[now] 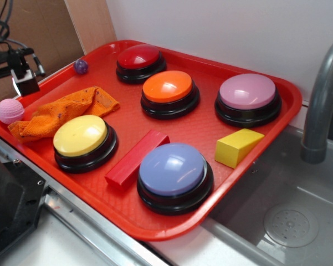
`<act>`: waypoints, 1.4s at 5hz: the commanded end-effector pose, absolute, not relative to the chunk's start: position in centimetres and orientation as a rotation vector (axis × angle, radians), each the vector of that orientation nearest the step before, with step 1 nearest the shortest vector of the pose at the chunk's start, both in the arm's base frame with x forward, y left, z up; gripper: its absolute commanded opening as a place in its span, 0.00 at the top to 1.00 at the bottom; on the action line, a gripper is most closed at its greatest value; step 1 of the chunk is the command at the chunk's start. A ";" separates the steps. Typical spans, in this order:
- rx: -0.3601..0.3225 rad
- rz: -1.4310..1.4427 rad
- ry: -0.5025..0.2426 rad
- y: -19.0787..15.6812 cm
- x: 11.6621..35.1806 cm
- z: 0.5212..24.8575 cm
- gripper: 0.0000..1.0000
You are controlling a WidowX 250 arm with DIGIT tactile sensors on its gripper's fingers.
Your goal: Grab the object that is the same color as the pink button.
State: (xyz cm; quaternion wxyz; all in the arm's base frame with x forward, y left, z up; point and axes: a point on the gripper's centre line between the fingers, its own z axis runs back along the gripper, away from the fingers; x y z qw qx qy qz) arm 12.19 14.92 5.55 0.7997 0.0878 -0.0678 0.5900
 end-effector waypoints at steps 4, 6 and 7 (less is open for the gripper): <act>0.133 1.266 -0.161 18.0 12.2 3.8 1.00; 0.044 0.863 -0.115 14.7 14.9 8.7 1.00; -0.004 0.616 -0.051 10.7 17.0 13.6 1.00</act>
